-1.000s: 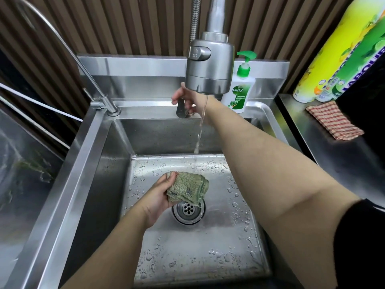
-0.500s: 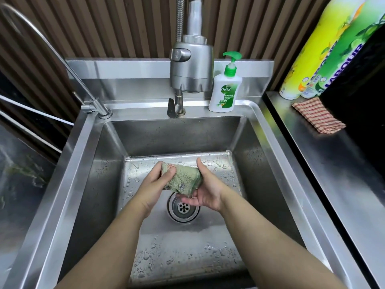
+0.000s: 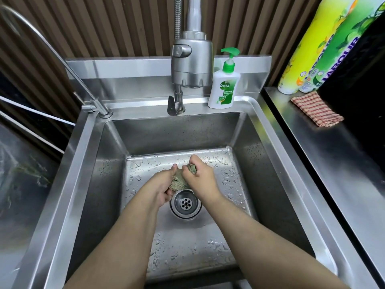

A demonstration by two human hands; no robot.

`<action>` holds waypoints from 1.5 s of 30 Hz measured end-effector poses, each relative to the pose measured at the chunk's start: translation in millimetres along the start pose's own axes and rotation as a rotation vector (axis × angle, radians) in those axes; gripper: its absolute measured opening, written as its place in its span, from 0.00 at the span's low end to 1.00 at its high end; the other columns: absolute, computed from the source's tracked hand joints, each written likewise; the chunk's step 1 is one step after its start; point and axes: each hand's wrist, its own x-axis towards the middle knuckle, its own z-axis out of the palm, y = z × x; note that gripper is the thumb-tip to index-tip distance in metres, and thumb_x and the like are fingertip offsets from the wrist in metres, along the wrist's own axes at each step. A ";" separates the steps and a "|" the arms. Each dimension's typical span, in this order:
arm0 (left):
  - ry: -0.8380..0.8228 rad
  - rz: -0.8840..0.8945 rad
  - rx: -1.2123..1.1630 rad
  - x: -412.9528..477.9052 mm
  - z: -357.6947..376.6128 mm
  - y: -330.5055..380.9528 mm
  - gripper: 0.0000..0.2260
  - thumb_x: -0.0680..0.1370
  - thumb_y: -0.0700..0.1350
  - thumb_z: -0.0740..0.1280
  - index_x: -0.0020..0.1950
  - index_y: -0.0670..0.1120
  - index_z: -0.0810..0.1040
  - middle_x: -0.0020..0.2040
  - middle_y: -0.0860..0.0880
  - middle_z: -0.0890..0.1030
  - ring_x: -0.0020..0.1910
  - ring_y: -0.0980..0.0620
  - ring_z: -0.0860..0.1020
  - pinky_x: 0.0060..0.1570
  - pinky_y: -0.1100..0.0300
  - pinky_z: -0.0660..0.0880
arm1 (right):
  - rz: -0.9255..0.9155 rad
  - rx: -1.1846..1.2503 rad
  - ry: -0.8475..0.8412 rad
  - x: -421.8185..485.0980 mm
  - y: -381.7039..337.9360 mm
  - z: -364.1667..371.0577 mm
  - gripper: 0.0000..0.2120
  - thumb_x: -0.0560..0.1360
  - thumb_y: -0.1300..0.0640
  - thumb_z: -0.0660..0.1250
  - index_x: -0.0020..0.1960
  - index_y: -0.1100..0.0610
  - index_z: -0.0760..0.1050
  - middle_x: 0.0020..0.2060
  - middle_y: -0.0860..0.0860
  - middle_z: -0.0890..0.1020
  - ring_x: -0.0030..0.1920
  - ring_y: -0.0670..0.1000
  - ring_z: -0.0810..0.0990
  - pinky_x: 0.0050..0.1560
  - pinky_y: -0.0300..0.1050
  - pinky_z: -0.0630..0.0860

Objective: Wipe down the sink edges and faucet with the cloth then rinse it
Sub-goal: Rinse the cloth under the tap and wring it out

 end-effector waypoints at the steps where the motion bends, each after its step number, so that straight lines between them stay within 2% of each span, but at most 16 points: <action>1: -0.005 0.060 -0.004 0.2 -1.4 -0.9 0.15 0.78 0.59 0.59 0.39 0.49 0.69 0.25 0.50 0.68 0.18 0.56 0.60 0.16 0.72 0.54 | 0.032 0.042 0.008 -0.6 -1.5 -1.8 0.12 0.75 0.58 0.63 0.37 0.51 0.62 0.26 0.48 0.66 0.26 0.47 0.64 0.26 0.39 0.64; 5: -0.180 0.412 0.019 -9.1 -15.0 -3.6 0.12 0.73 0.58 0.66 0.50 0.54 0.71 0.37 0.48 0.76 0.28 0.53 0.71 0.24 0.65 0.66 | 0.541 0.411 -0.043 10.9 -2.4 -9.4 0.07 0.78 0.56 0.59 0.42 0.52 0.66 0.23 0.49 0.71 0.17 0.45 0.65 0.17 0.30 0.56; 8: -0.240 0.687 0.395 -12.4 -30.5 -8.7 0.24 0.65 0.52 0.76 0.57 0.62 0.69 0.50 0.54 0.76 0.40 0.64 0.73 0.39 0.66 0.71 | 0.816 0.478 -0.244 18.0 -1.0 -18.0 0.12 0.79 0.54 0.55 0.39 0.56 0.69 0.19 0.51 0.73 0.14 0.46 0.65 0.15 0.28 0.57; 10: -0.184 0.897 0.627 -11.4 -38.1 -8.5 0.29 0.60 0.59 0.76 0.58 0.68 0.68 0.58 0.64 0.67 0.53 0.72 0.68 0.51 0.72 0.68 | 0.857 0.520 -0.332 18.3 -2.7 -20.6 0.15 0.79 0.55 0.53 0.37 0.58 0.70 0.19 0.52 0.73 0.14 0.46 0.66 0.14 0.29 0.58; 13: -0.239 1.107 0.792 -7.2 -44.2 -7.1 0.36 0.55 0.66 0.74 0.60 0.70 0.64 0.64 0.73 0.56 0.65 0.70 0.60 0.63 0.76 0.57 | 0.883 0.601 -0.419 16.8 -10.3 -22.6 0.16 0.78 0.55 0.52 0.35 0.58 0.70 0.19 0.51 0.73 0.14 0.46 0.67 0.13 0.30 0.59; 16: -0.159 1.368 0.948 -1.8 -45.4 -3.3 0.31 0.62 0.65 0.71 0.62 0.63 0.65 0.67 0.63 0.62 0.65 0.57 0.65 0.64 0.60 0.65 | 0.894 0.621 -0.489 18.6 -11.6 -24.8 0.16 0.77 0.55 0.52 0.34 0.58 0.69 0.19 0.51 0.73 0.14 0.45 0.67 0.12 0.30 0.59; 19: -0.019 1.602 0.965 1.7 -40.9 -2.4 0.21 0.73 0.65 0.61 0.57 0.52 0.69 0.57 0.52 0.69 0.54 0.51 0.70 0.53 0.58 0.70 | 0.853 0.609 -0.578 17.8 -11.4 -22.5 0.16 0.77 0.55 0.50 0.35 0.58 0.68 0.20 0.51 0.72 0.14 0.44 0.64 0.12 0.29 0.56; 21: 0.121 1.523 0.892 -3.7 -31.0 -1.8 0.24 0.74 0.67 0.54 0.51 0.48 0.69 0.47 0.50 0.71 0.45 0.52 0.70 0.44 0.59 0.69 | 0.788 0.640 -0.504 14.6 -15.6 -16.6 0.15 0.78 0.56 0.49 0.36 0.56 0.67 0.18 0.49 0.70 0.14 0.44 0.62 0.14 0.28 0.53; 24: 0.356 1.222 0.794 -14.7 -13.7 -3.0 0.32 0.71 0.71 0.46 0.45 0.44 0.69 0.38 0.50 0.70 0.36 0.48 0.69 0.35 0.57 0.66 | 0.651 0.626 -0.182 9.4 -20.3 -4.5 0.13 0.78 0.59 0.53 0.35 0.53 0.63 0.21 0.49 0.67 0.17 0.46 0.60 0.19 0.29 0.52; 27: 0.460 1.024 0.649 -17.6 1.1 -1.5 0.20 0.75 0.64 0.47 0.39 0.49 0.62 0.31 0.51 0.69 0.35 0.41 0.71 0.35 0.53 0.68 | 0.555 0.654 0.038 7.4 -19.0 10.6 0.15 0.77 0.62 0.56 0.33 0.53 0.59 0.24 0.51 0.64 0.21 0.47 0.58 0.20 0.33 0.53; 31: 0.508 0.752 0.624 -11.4 12.0 6.0 0.16 0.80 0.56 0.49 0.38 0.49 0.65 0.37 0.45 0.76 0.41 0.40 0.73 0.42 0.53 0.69 | 0.375 0.396 0.175 10.2 -14.4 12.5 0.16 0.72 0.65 0.58 0.30 0.53 0.59 0.25 0.49 0.62 0.26 0.49 0.58 0.24 0.40 0.58; 34: 0.453 0.638 0.580 -4.1 15.3 4.1 0.18 0.80 0.55 0.50 0.36 0.48 0.67 0.36 0.48 0.75 0.41 0.43 0.73 0.42 0.56 0.65 | 0.229 0.174 0.134 10.2 -9.1 4.0 0.15 0.73 0.64 0.59 0.30 0.53 0.59 0.25 0.49 0.63 0.26 0.49 0.60 0.22 0.38 0.60; 38: 0.307 0.596 0.428 9.5 6.8 -4.0 0.18 0.78 0.59 0.53 0.34 0.51 0.70 0.33 0.50 0.75 0.40 0.45 0.74 0.46 0.53 0.72 | 0.193 -0.067 -0.027 11.6 -8.6 -1.7 0.15 0.76 0.57 0.58 0.32 0.54 0.62 0.27 0.51 0.70 0.28 0.51 0.69 0.26 0.40 0.69; 41: 0.270 0.595 0.500 10.1 -6.3 5.0 0.20 0.77 0.63 0.55 0.33 0.50 0.66 0.32 0.51 0.71 0.37 0.48 0.71 0.42 0.55 0.68 | 0.257 0.061 -0.298 16.2 -9.9 -18.8 0.16 0.80 0.52 0.57 0.34 0.52 0.65 0.28 0.49 0.72 0.33 0.50 0.72 0.39 0.46 0.70; 43: 0.246 0.601 0.554 5.1 -13.2 16.2 0.21 0.76 0.63 0.56 0.33 0.49 0.62 0.31 0.50 0.69 0.35 0.48 0.69 0.38 0.55 0.65 | 0.307 0.168 -0.526 18.4 -14.1 -33.8 0.09 0.79 0.52 0.58 0.41 0.51 0.70 0.36 0.48 0.75 0.38 0.47 0.73 0.46 0.46 0.71; 45: 0.211 0.584 0.639 2.0 -13.9 25.4 0.22 0.76 0.64 0.56 0.33 0.48 0.62 0.32 0.49 0.69 0.34 0.49 0.69 0.37 0.55 0.64 | 0.262 0.103 -0.630 23.3 -18.4 -45.7 0.04 0.76 0.52 0.65 0.46 0.53 0.73 0.41 0.49 0.77 0.42 0.47 0.75 0.51 0.46 0.71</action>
